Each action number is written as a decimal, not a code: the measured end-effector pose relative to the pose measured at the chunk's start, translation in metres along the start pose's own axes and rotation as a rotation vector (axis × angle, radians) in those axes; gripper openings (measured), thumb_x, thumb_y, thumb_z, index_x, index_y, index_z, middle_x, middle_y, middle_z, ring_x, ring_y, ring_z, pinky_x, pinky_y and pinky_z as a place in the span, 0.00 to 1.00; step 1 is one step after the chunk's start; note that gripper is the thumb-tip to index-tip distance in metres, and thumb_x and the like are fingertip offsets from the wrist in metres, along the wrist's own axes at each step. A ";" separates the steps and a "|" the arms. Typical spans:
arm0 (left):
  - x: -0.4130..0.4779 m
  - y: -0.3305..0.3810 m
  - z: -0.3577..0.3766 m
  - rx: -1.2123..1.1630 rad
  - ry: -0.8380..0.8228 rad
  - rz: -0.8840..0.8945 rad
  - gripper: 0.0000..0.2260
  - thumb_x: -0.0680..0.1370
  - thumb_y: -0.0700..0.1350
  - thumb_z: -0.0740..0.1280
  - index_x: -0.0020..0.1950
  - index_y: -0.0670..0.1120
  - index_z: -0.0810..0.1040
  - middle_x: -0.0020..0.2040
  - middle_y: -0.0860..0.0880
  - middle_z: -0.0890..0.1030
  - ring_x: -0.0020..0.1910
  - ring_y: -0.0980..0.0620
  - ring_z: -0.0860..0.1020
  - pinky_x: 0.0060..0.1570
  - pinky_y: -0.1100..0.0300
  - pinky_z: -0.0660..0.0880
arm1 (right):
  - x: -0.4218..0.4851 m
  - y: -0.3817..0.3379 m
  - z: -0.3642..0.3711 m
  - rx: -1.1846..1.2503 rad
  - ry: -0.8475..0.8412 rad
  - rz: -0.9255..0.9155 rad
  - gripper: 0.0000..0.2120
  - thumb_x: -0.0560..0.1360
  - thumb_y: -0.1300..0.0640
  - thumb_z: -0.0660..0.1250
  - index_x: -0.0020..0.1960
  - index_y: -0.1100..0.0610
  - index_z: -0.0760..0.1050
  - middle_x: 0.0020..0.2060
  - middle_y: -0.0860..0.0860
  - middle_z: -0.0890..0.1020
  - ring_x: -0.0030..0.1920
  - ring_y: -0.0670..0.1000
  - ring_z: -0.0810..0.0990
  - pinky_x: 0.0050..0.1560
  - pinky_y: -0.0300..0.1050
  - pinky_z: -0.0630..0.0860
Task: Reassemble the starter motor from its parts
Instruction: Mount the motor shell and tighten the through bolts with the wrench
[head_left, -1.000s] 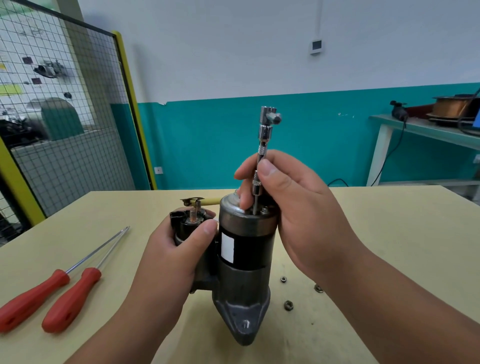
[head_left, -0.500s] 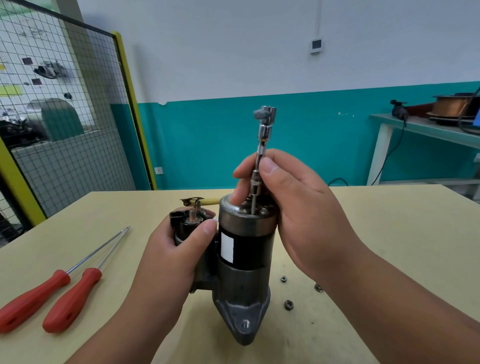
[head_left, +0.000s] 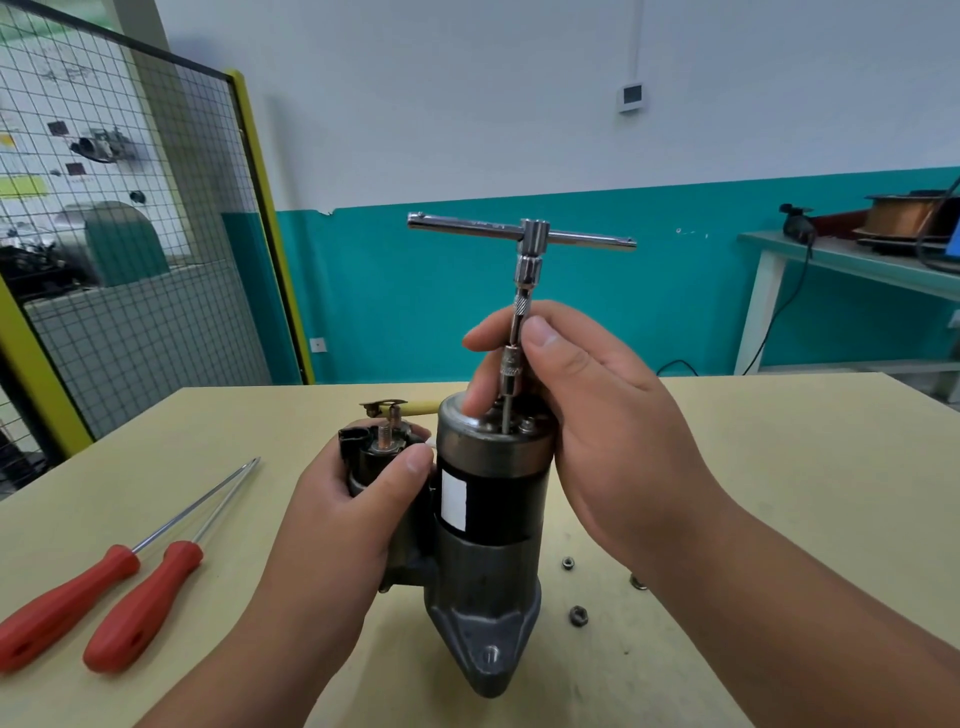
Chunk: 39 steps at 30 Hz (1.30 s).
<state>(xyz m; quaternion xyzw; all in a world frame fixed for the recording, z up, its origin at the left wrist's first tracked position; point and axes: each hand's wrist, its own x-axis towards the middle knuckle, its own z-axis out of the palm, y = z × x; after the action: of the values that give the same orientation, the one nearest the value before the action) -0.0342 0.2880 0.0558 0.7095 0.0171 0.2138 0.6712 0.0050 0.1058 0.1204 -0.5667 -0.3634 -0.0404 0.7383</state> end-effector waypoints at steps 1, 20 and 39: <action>0.000 0.000 0.000 -0.003 0.001 0.000 0.20 0.62 0.69 0.72 0.52 0.67 0.85 0.48 0.55 0.89 0.47 0.54 0.88 0.33 0.56 0.84 | 0.000 0.000 0.000 0.005 0.000 0.000 0.15 0.84 0.49 0.58 0.49 0.46 0.83 0.40 0.54 0.84 0.43 0.52 0.82 0.51 0.52 0.78; 0.000 0.000 0.000 0.006 0.014 0.010 0.20 0.63 0.70 0.72 0.53 0.67 0.84 0.49 0.54 0.89 0.48 0.49 0.88 0.34 0.52 0.85 | 0.001 0.001 0.001 0.034 0.015 -0.001 0.12 0.82 0.47 0.60 0.48 0.47 0.82 0.39 0.55 0.84 0.42 0.53 0.82 0.52 0.56 0.77; -0.001 0.003 0.001 -0.003 0.008 0.000 0.21 0.62 0.69 0.72 0.52 0.65 0.85 0.48 0.54 0.89 0.46 0.54 0.88 0.32 0.59 0.83 | -0.001 0.000 -0.001 -0.018 0.005 0.012 0.15 0.83 0.49 0.58 0.51 0.47 0.84 0.40 0.53 0.84 0.44 0.53 0.82 0.53 0.57 0.77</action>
<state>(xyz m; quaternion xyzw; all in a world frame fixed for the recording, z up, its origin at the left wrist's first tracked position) -0.0359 0.2866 0.0584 0.7076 0.0195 0.2167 0.6722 0.0052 0.1051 0.1196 -0.5755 -0.3579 -0.0406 0.7342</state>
